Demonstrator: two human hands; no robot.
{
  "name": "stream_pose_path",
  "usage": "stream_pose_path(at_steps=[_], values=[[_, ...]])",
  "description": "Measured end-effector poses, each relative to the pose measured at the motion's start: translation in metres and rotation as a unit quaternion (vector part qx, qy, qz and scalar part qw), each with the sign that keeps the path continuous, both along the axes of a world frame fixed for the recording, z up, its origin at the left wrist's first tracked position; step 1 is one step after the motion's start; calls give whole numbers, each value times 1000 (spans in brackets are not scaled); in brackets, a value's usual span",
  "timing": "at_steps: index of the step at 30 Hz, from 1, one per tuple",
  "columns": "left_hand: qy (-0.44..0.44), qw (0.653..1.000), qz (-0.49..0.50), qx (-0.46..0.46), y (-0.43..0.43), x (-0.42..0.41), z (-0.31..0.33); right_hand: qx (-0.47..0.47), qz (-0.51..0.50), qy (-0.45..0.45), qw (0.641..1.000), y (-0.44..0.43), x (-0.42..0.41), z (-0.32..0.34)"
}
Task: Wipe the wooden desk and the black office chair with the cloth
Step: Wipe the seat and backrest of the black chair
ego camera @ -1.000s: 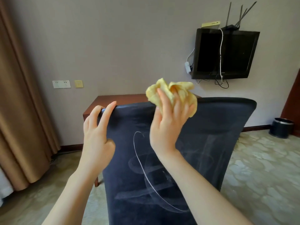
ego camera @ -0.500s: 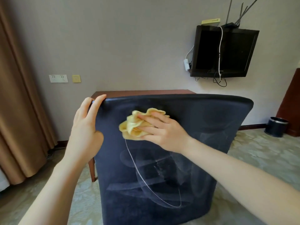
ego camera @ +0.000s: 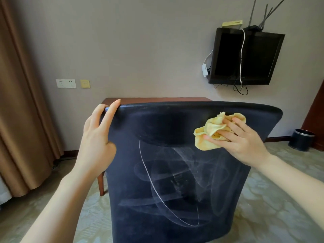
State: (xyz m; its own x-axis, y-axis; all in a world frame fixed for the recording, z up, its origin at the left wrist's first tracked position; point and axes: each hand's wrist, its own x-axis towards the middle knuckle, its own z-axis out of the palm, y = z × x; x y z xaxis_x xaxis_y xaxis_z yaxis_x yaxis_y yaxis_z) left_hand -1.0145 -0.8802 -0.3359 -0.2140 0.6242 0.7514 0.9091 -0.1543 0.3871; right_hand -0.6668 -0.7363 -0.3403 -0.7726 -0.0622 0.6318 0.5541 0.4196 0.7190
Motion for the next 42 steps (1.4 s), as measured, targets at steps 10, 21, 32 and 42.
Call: stream_pose_path(at_steps=[10, 21, 32, 42], values=[[11, 995, -95, -19, -15, -21, -22, 0, 115, 49, 992, -55, -155, 56], [-113, 986, -67, -101, -39, -18, -93, 5, 88, -111, 990, -67, -255, 33], [-37, 989, -27, -143, -52, 2, -93, -65, 119, -176, 975, -28, -173, -54], [237, 959, 117, -103, -29, 3, -55, -42, 42, -199, 978, -2, -40, -19]])
